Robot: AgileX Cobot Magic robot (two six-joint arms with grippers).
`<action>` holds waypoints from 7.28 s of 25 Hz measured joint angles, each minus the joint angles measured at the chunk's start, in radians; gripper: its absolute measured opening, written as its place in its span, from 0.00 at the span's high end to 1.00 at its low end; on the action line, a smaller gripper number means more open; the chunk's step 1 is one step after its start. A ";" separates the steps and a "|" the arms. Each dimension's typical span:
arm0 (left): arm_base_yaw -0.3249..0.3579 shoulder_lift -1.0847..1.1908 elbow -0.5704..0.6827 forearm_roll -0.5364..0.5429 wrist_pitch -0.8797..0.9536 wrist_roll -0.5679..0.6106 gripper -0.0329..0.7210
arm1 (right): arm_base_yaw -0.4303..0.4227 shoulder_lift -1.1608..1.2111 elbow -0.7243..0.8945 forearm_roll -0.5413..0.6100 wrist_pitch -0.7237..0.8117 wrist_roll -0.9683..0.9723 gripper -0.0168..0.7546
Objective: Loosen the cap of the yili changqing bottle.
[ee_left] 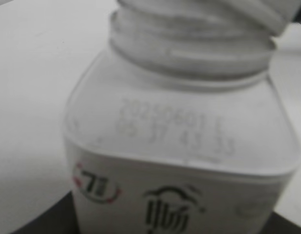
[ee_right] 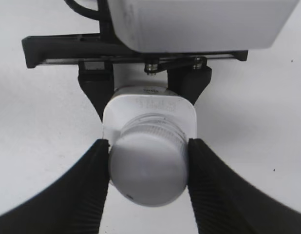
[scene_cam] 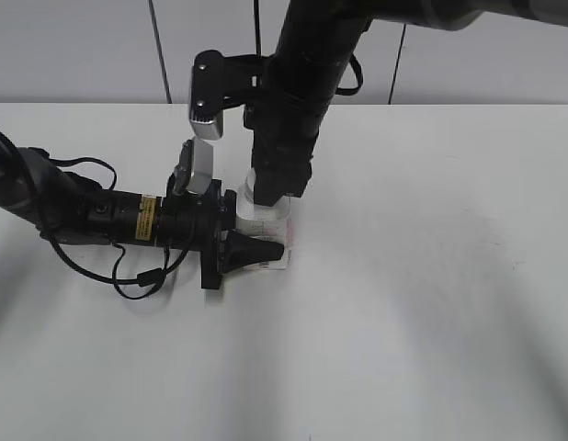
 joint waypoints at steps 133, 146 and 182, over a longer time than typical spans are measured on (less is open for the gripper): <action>0.000 -0.436 0.001 0.054 0.052 -0.428 0.18 | -0.721 -0.073 0.304 -0.034 -0.105 0.999 0.25; 0.000 -0.653 0.043 0.027 1.141 -0.647 0.18 | -0.721 -0.286 0.300 0.002 -0.008 1.000 0.25; 0.000 -0.919 0.010 -1.249 2.336 0.239 0.18 | -0.721 -0.876 0.712 0.006 0.135 0.997 0.25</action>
